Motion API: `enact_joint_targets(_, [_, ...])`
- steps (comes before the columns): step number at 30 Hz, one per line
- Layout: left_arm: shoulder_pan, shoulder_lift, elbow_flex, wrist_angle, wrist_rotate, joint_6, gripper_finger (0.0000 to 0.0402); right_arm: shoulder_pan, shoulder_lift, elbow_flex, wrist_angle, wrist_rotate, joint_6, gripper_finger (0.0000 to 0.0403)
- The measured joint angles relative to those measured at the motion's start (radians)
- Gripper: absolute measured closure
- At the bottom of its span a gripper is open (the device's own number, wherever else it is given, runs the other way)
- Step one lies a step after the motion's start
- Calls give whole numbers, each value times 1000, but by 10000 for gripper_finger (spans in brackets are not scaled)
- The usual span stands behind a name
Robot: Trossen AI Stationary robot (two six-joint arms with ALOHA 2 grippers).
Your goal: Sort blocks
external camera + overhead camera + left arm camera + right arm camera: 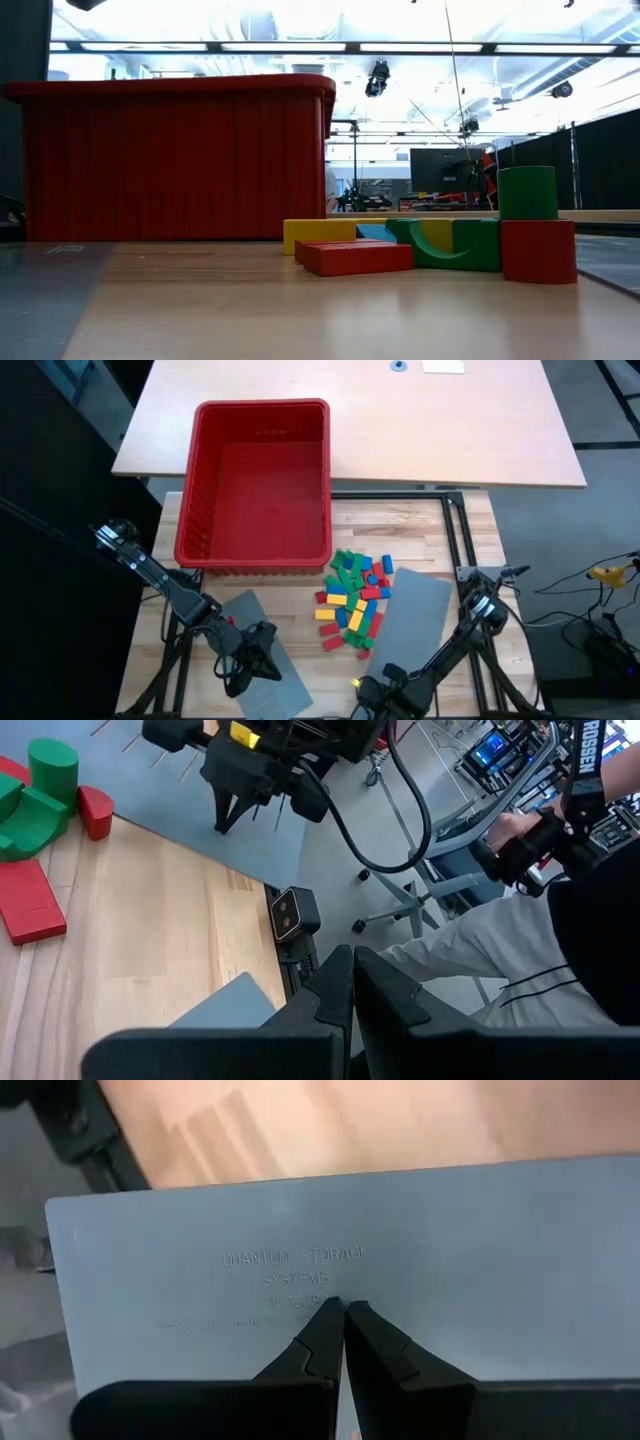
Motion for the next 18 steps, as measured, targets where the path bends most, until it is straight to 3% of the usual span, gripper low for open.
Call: enact_joint_targets(18, [0,0,0,0,0,-5,402,-48,0,-13,-51,52,-77,403])
